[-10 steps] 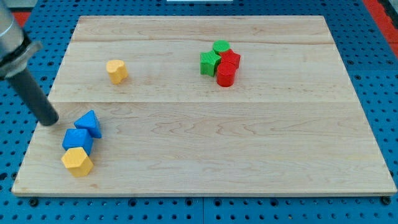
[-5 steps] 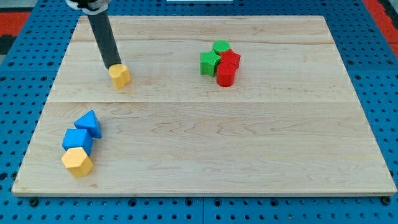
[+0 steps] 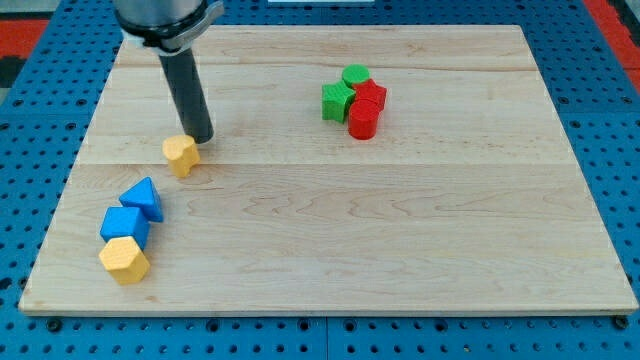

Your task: Push the yellow heart into a blue triangle

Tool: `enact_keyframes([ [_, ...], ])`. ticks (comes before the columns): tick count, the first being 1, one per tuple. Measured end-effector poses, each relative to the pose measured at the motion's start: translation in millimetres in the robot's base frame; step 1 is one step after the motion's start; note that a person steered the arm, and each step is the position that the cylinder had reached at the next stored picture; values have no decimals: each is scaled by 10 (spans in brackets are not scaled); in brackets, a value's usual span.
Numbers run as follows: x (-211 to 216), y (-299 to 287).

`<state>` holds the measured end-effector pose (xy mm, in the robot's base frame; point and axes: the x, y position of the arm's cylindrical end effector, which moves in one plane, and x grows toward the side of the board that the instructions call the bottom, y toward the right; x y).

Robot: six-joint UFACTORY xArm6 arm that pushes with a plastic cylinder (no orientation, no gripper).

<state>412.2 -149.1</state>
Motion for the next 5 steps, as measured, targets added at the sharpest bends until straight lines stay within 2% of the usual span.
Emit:
enact_keyframes([
  [3,455,-70],
  [5,577,-157],
])
